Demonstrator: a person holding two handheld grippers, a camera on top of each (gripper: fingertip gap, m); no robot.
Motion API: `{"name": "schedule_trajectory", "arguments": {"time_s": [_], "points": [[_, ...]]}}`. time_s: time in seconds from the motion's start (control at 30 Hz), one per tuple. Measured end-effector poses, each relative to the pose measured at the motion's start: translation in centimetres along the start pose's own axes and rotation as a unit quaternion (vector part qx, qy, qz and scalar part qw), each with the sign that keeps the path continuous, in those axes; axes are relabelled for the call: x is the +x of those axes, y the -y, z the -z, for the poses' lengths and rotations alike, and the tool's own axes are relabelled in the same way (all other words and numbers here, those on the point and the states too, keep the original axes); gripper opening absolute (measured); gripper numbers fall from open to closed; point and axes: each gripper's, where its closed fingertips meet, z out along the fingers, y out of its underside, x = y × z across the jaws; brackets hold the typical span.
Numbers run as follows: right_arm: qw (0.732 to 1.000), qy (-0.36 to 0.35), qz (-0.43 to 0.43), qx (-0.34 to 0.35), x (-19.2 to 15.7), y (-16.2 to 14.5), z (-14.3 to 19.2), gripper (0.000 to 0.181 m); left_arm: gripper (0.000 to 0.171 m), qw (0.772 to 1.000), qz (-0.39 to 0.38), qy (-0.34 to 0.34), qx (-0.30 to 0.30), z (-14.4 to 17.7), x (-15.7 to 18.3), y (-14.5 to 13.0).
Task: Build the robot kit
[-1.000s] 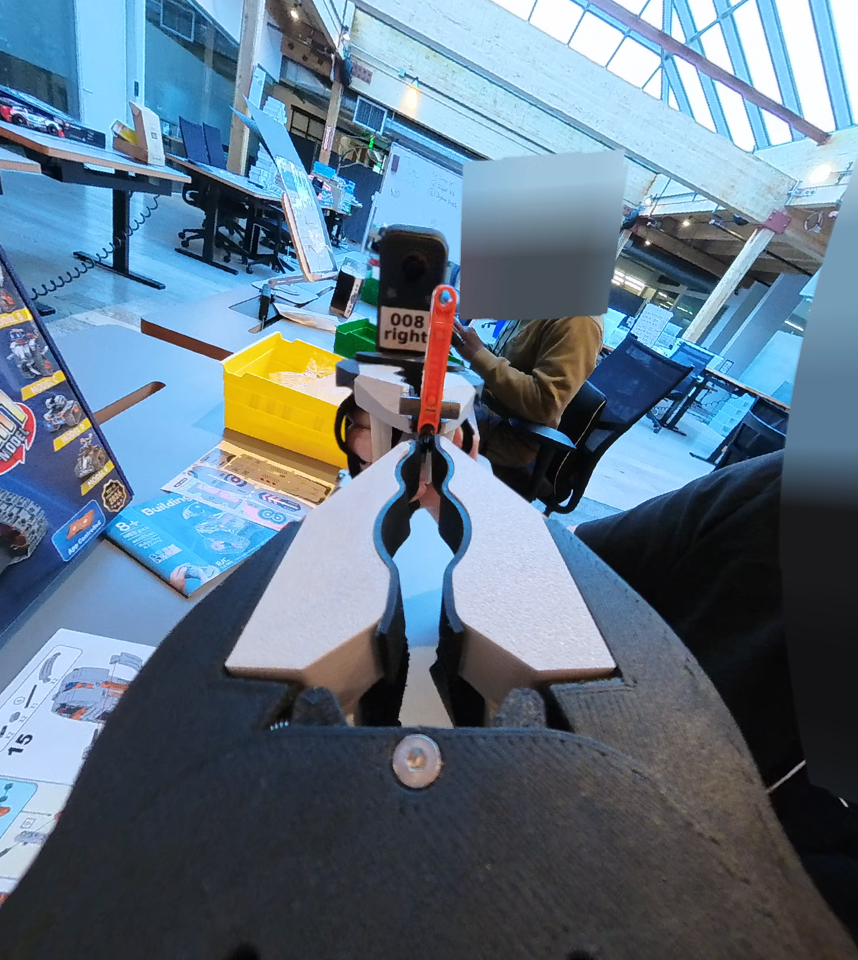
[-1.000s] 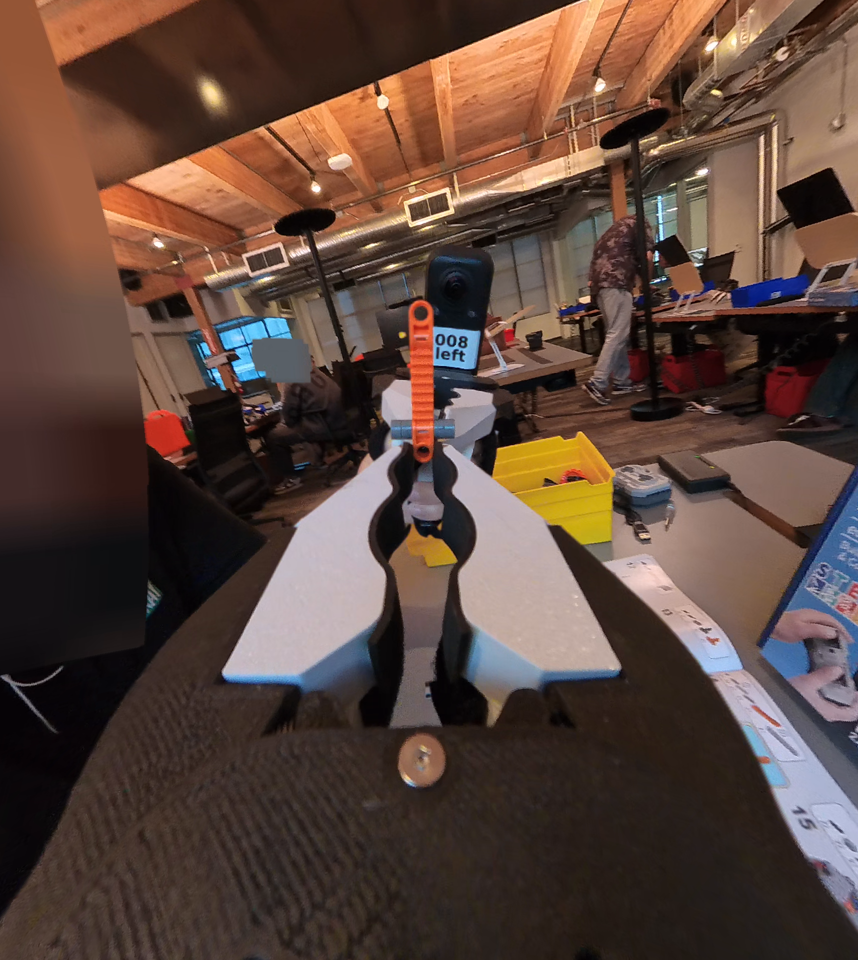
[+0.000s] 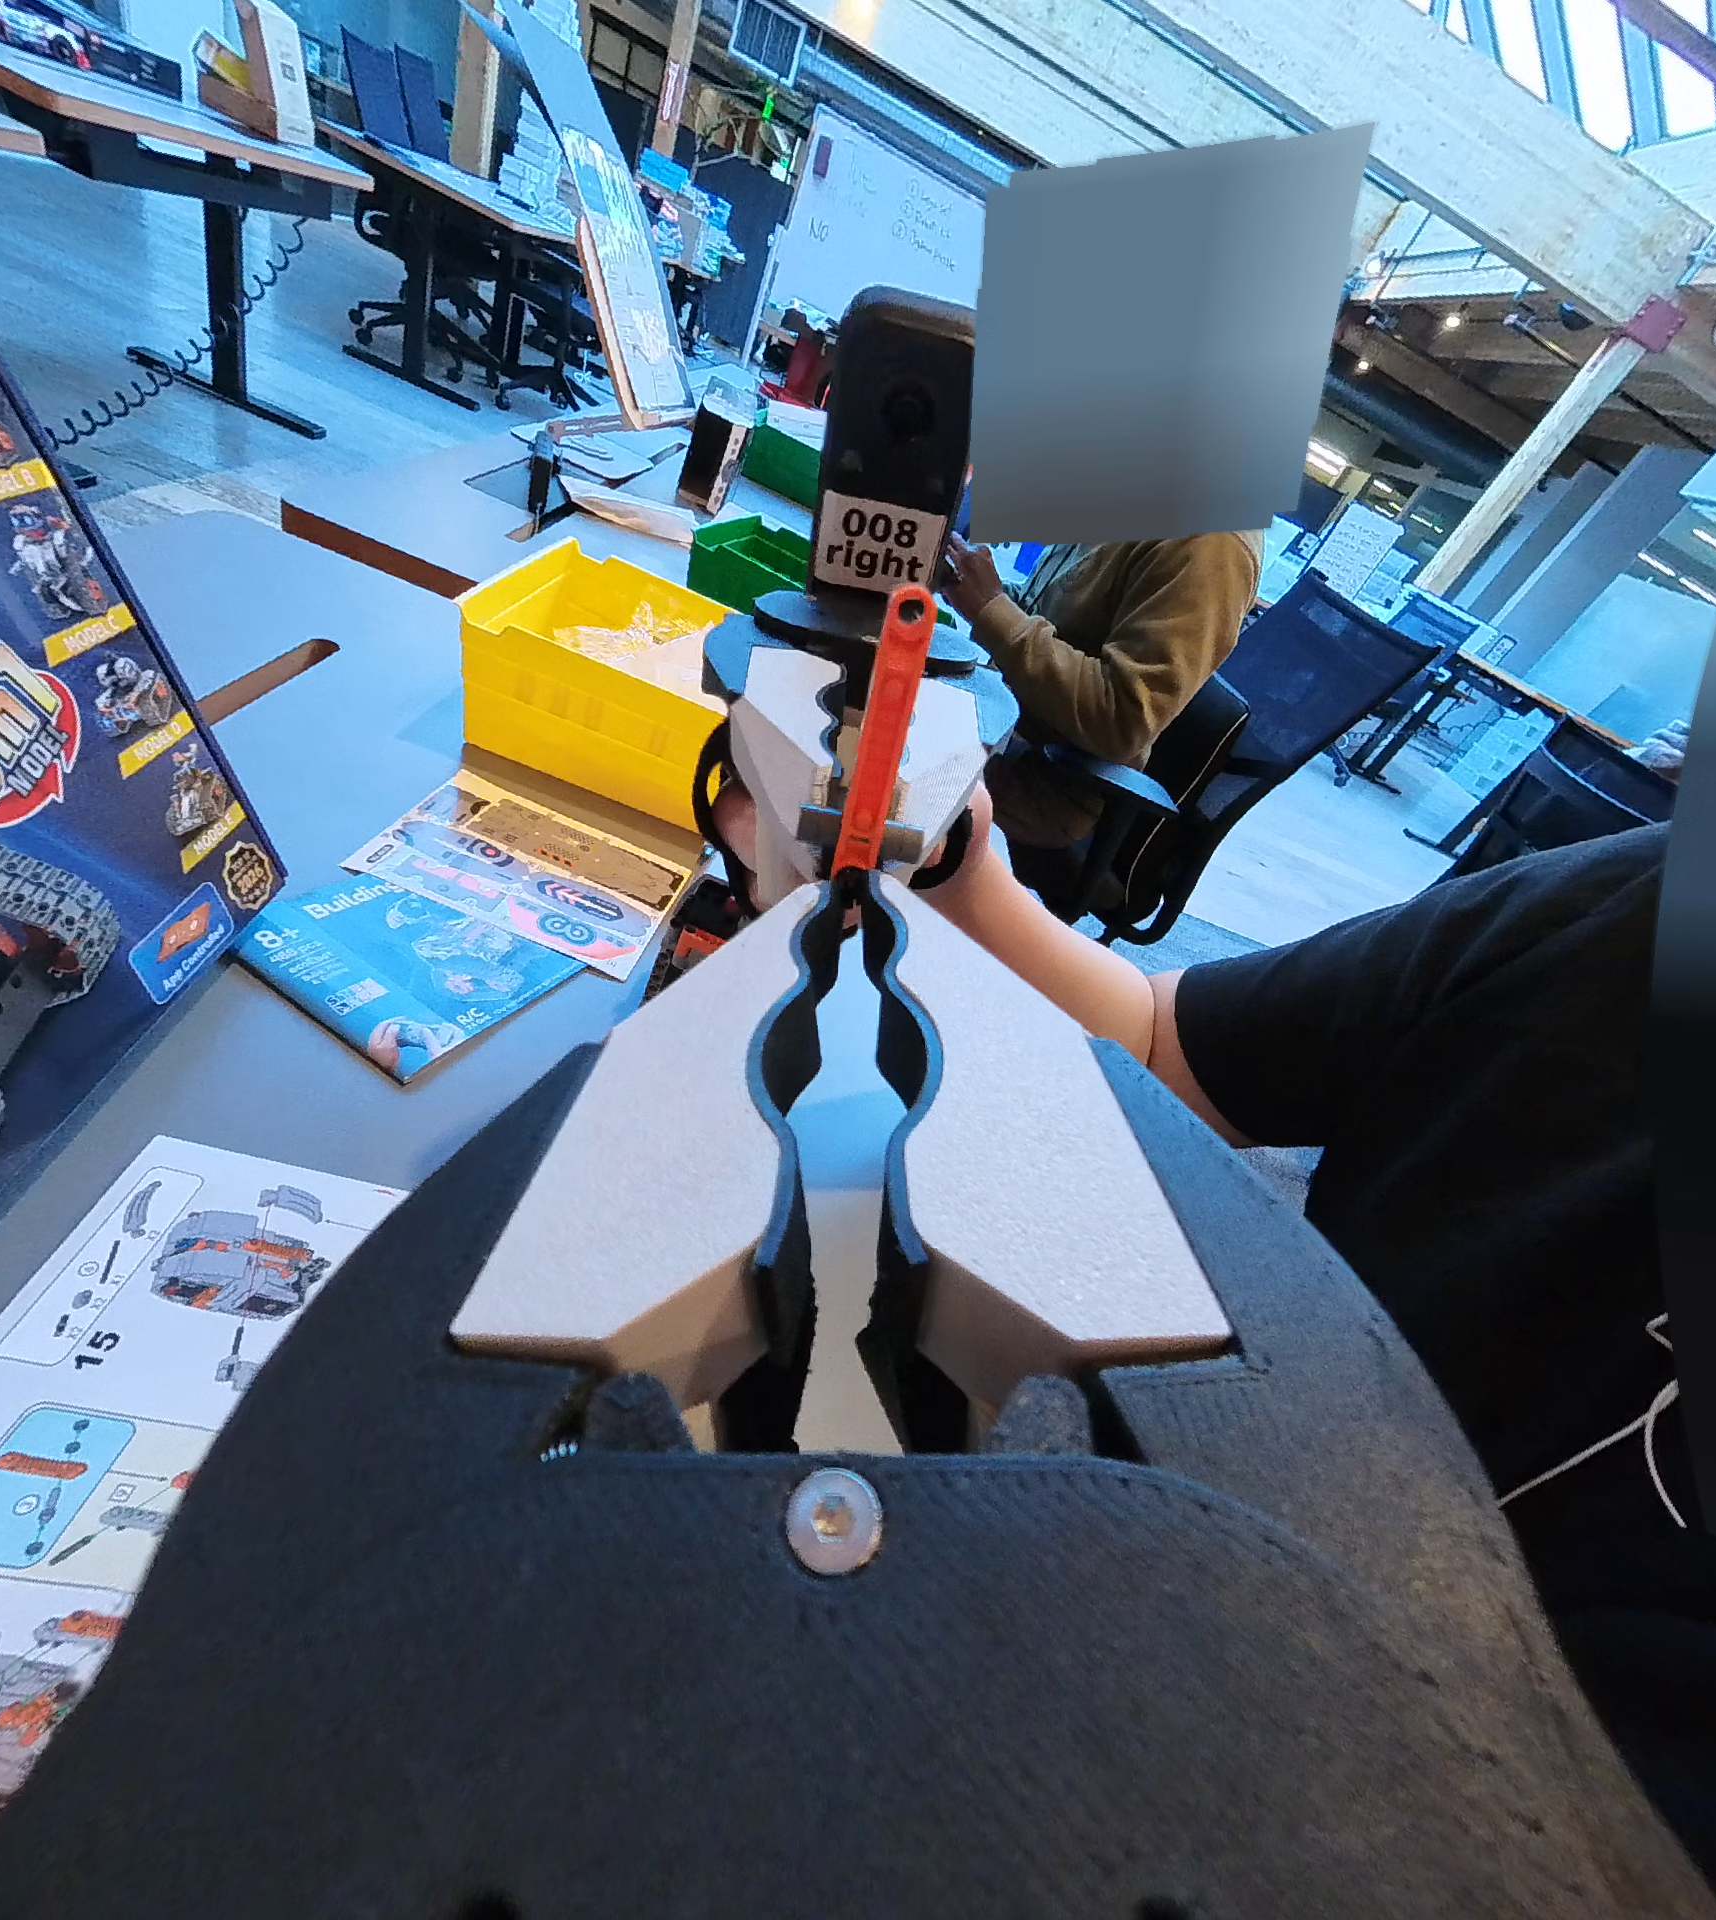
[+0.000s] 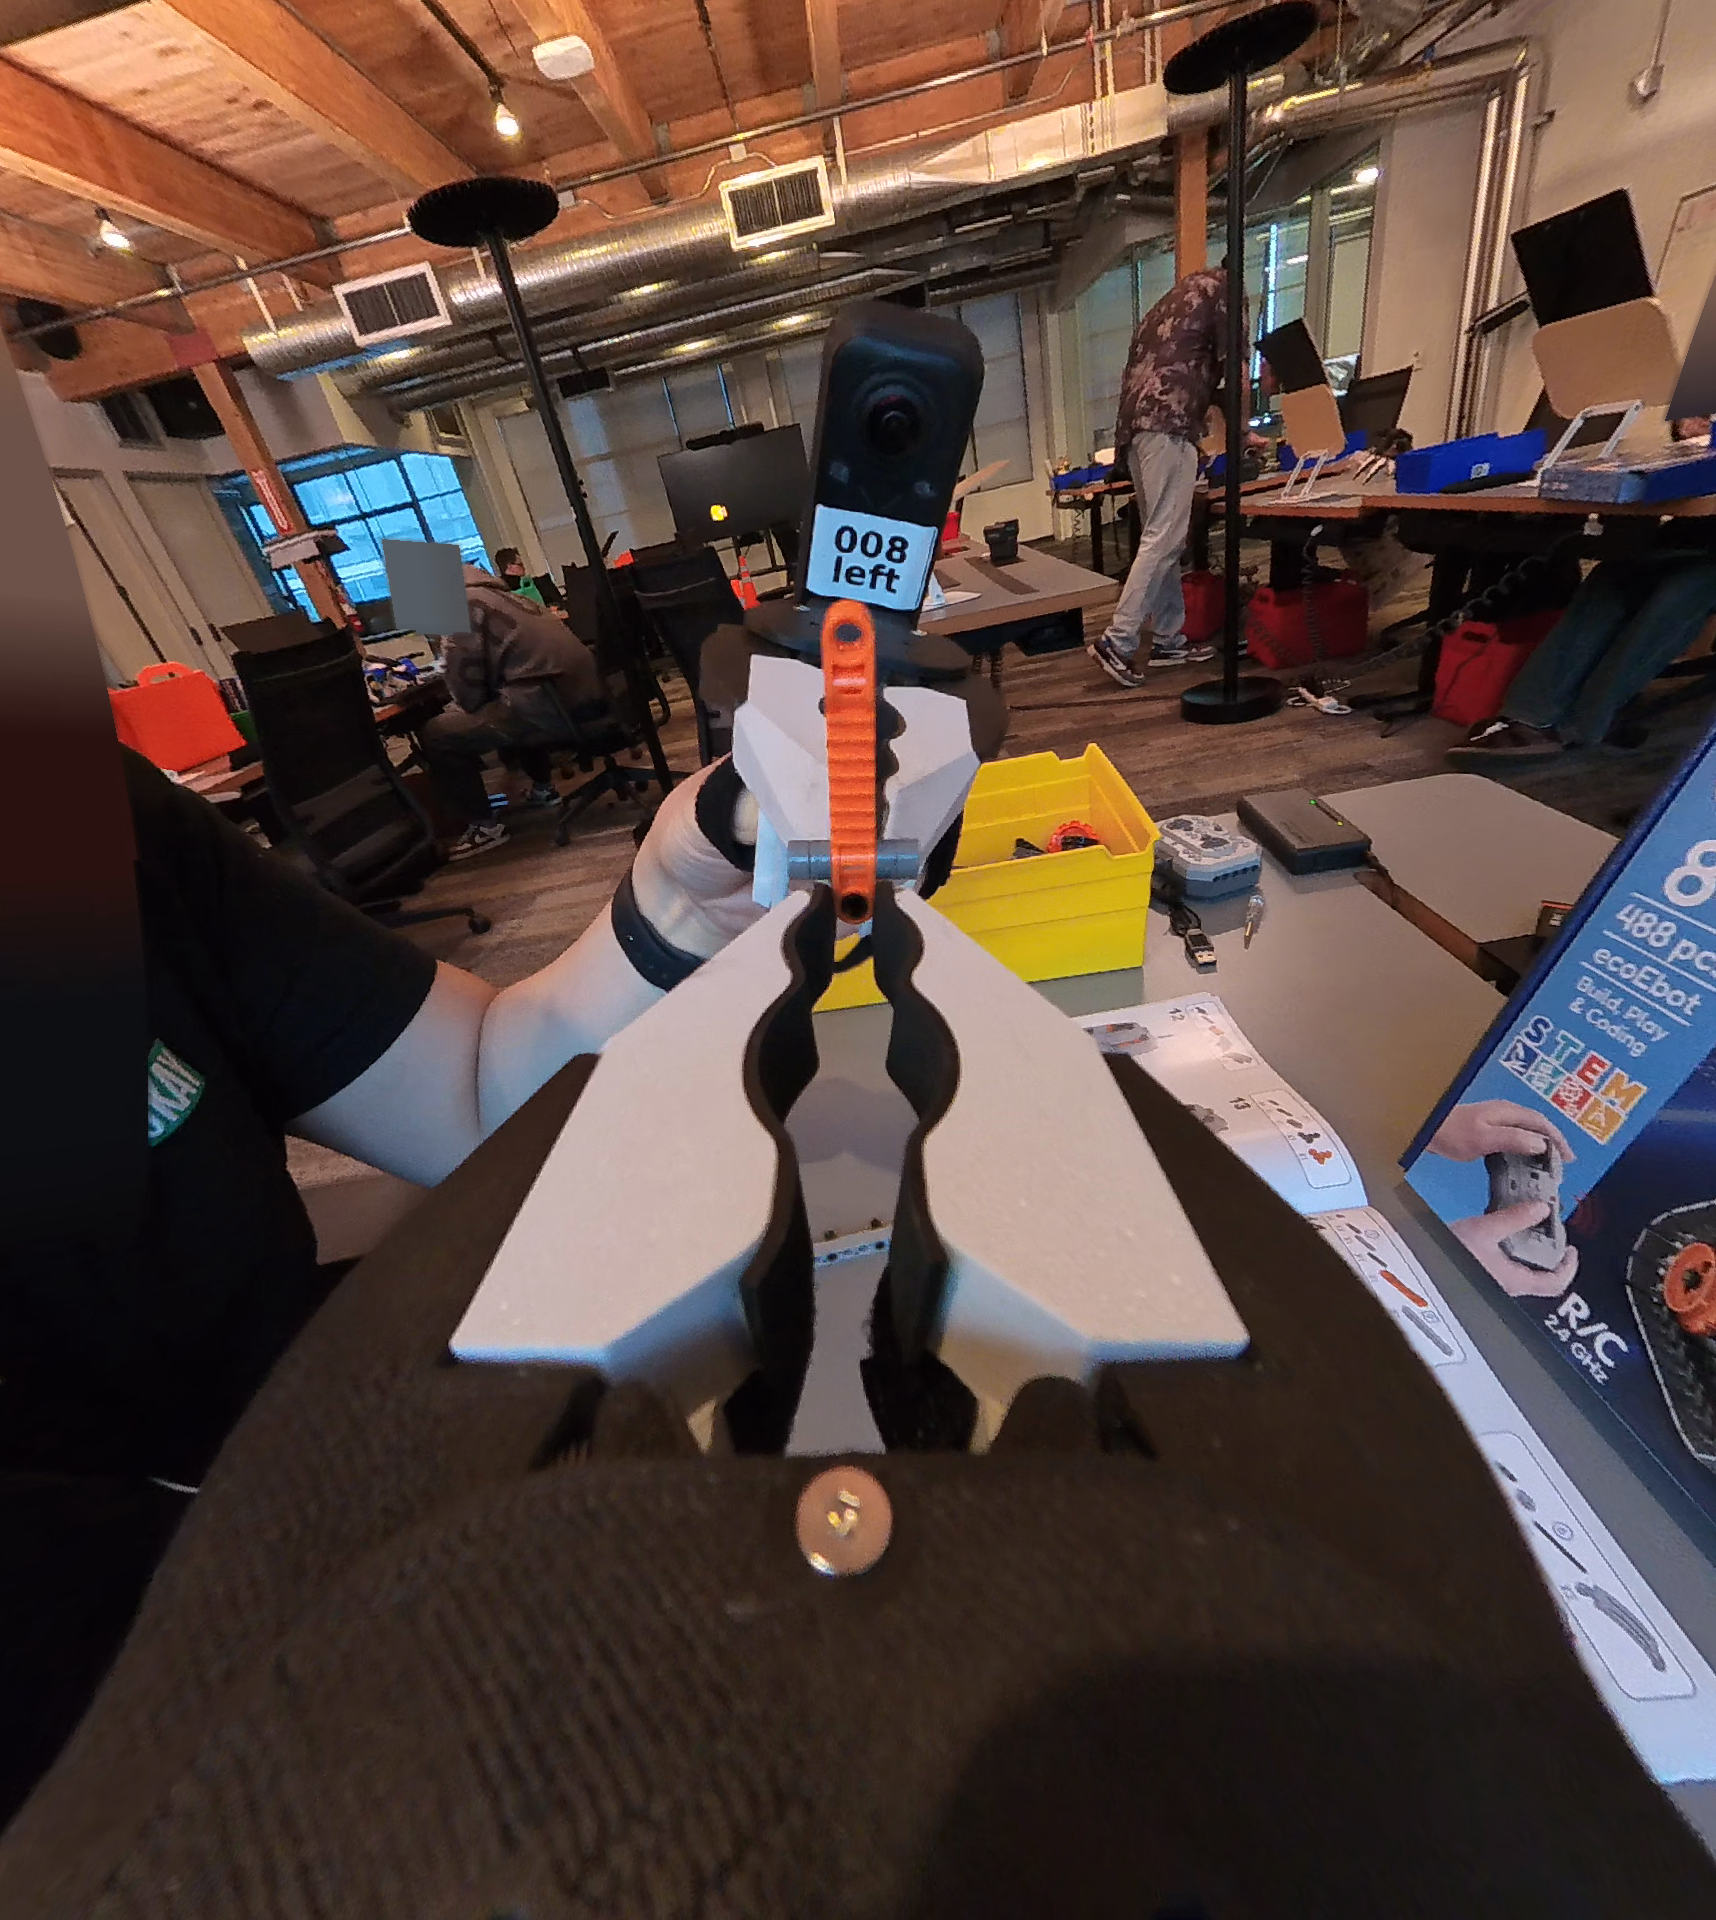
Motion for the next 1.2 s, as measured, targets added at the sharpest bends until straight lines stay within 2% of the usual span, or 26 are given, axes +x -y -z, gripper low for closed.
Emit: {"name": "schedule_trajectory", "arguments": {"time_s": [0.23,0.27,0.33,0.37,0.43,0.5,0.67,0.8,1.2], "points": [[1.0,-0.007,-0.024,0.001,0.6,0.2,-0.1,0.004,0.001,1.0,0.011,-0.004,0.008,0.3,-0.4,0.3],[0.999,0.001,-0.043,0.009,0.5,0.4,-0.2,0.005,0.006,1.0,0.02,-0.016,0.007,0.6,-0.1,0.5],[0.995,0.009,-0.091,0.031,0.8,0.7,0.0,0.005,0.032,0.998,0.035,-0.033,0.045,2.6,0.5,2.2],[0.992,0.017,-0.119,0.039,1.0,0.8,0.3,0.005,0.027,0.996,0.027,-0.033,0.08,4.0,0.7,3.4],[0.986,0.035,-0.153,0.059,1.2,1.2,0.7,0.005,0.011,0.993,-0.01,0.022,0.112,6.4,0.0,4.3],[0.984,0.046,-0.161,0.062,0.9,1.4,0.6,0.005,0.011,0.992,-0.041,0.086,0.089,7.0,-1.1,3.8],[0.984,0.049,-0.161,0.06,0.4,1.3,0.0,0.005,0.008,0.997,-0.04,0.02,0.058,3.2,0.6,2.8],[0.985,0.04,-0.159,0.059,0.5,1.4,0.2,0.005,0.004,0.998,-0.055,0.03,0.03,1.0,0.1,1.6],[0.987,0.033,-0.149,0.042,0.6,1.0,0.2,0.005,0.001,0.999,-0.038,0.023,0.031,-0.1,-0.3,1.1]]}}
